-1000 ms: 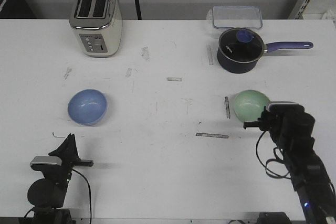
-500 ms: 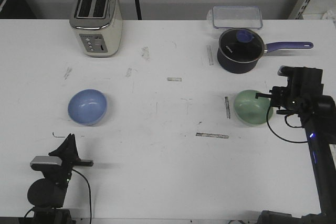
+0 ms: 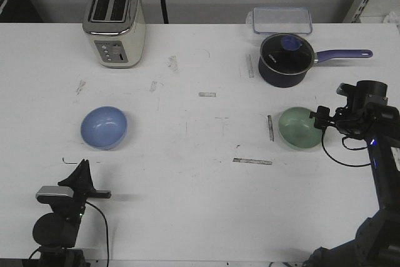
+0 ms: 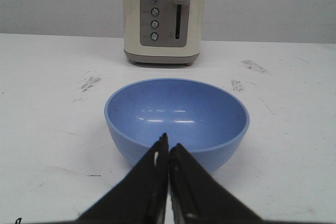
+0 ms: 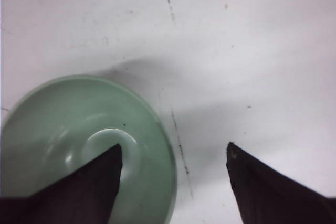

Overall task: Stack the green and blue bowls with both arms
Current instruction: 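Reach the right gripper forward and grasp the rim of the pale green bowl, then slide the green bowl with the right gripper toward the table center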

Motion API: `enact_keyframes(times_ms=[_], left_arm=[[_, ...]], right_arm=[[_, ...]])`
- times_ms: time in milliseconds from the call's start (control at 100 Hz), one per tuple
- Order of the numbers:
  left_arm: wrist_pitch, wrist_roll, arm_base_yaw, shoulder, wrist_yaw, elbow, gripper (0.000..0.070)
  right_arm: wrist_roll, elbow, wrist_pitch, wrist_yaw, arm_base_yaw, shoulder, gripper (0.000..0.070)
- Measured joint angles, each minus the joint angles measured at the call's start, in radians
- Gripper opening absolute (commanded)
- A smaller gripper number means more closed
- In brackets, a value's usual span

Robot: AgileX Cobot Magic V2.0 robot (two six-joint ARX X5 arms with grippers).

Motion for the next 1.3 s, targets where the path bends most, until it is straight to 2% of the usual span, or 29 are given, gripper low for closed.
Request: enact_keyframes(times_ms=[120, 180, 290, 490, 730, 940, 1150, 1300], left_arm=[[0.0, 0.0, 0.0, 0.0, 0.0, 0.0, 0.0001], [0.0, 0.0, 0.0, 0.0, 0.0, 0.0, 0.0001], [0.0, 0.0, 0.0, 0.0, 0.0, 0.0, 0.0001], [0.0, 0.0, 0.0, 0.0, 0.0, 0.0, 0.0001], [0.0, 0.0, 0.0, 0.0, 0.0, 0.0, 0.0001], [0.0, 0.0, 0.0, 0.0, 0.0, 0.0, 0.0001], [0.0, 0.0, 0.0, 0.0, 0.0, 0.0, 0.0001], [0.0, 0.0, 0.0, 0.0, 0.0, 0.0, 0.0001]], right_arm=[[0.0, 0.0, 0.0, -0.012, 0.002, 0.043, 0.0429], [0.0, 0.0, 0.002, -0.016, 0.006, 0.065, 0.0399], [0.0, -0.001, 0.003, -0.016, 0.018, 0.09, 0.0244], [0.0, -0.011, 0.026, -0.018, 0.021, 0.104, 0.0005], [0.0, -0.012, 0.027, -0.019, 0.02, 0.106, 0.0004], [0.034, -0.014, 0.05, -0.086, 0.042, 0.043, 0.0004], [0.097, -0.014, 0.048, -0.093, 0.198, -0.021, 0.0004], [0.225, -0.014, 0.062, -0.089, 0.347, -0.018, 0.0004]])
